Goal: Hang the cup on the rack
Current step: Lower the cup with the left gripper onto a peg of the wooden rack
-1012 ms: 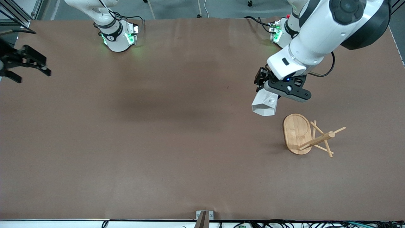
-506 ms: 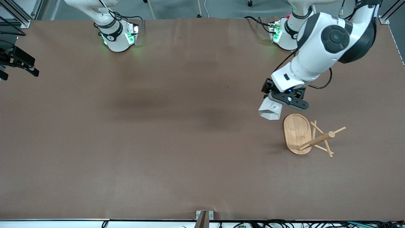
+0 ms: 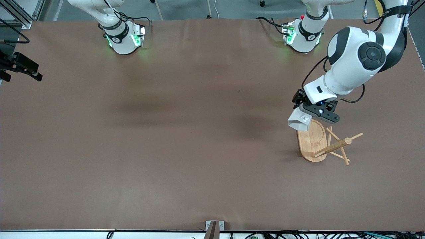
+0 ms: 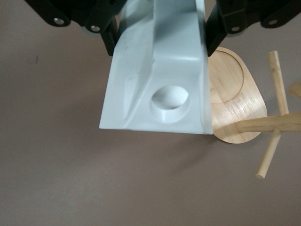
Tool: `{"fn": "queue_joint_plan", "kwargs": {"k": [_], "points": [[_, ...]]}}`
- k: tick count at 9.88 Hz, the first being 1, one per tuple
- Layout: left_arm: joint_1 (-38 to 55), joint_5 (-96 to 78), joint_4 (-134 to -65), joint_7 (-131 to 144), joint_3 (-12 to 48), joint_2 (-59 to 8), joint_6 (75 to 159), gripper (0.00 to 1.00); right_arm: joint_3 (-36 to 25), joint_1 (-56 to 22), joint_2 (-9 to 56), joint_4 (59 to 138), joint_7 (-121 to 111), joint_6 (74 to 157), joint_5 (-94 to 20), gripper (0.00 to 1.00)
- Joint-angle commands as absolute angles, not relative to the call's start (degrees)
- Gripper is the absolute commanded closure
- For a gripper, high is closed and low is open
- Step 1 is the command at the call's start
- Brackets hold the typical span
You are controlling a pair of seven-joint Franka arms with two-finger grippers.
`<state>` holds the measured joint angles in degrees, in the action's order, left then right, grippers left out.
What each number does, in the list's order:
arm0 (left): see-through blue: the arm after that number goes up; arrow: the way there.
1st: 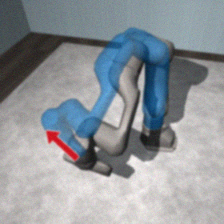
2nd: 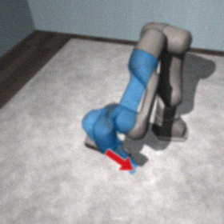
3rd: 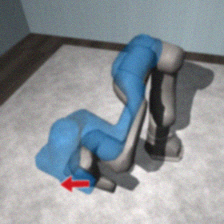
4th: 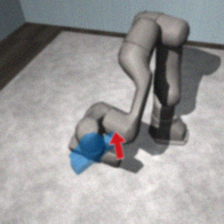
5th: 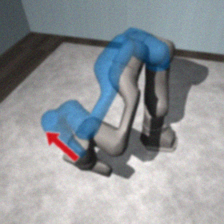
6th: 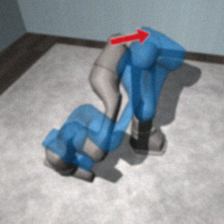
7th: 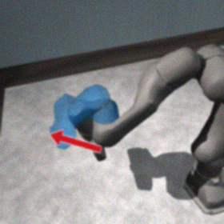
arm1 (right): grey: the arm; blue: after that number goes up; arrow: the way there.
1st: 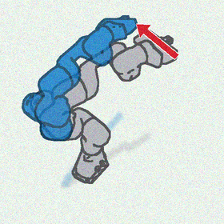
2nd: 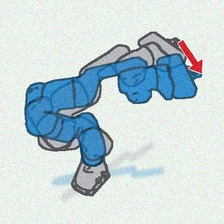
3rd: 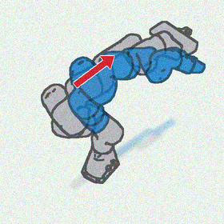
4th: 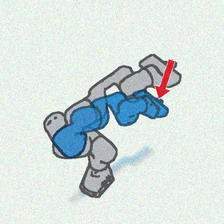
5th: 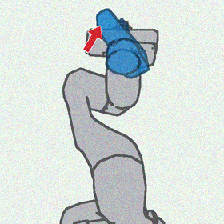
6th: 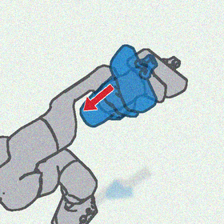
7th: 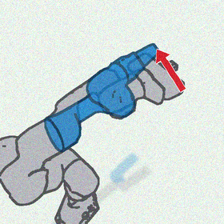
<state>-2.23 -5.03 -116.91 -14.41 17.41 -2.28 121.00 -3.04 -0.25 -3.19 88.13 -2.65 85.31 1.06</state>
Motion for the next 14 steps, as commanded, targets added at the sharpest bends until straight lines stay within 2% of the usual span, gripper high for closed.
{"fn": "queue_joint_plan", "kwargs": {"k": [1,14], "points": [[-1.9,-5.7,-119.2,-16.4,16.6,-3.2,123.3,0.99,-2.8,0.7,-2.7,88.0,-1.3,85.7,2.3,0.0],[-2.2,-5.1,-118.2,-28.8,10.7,-7.2,127.7,0.99,-2.8,0.8,-2.3,87.5,-1.2,86.2,1.1,0.0]]}}
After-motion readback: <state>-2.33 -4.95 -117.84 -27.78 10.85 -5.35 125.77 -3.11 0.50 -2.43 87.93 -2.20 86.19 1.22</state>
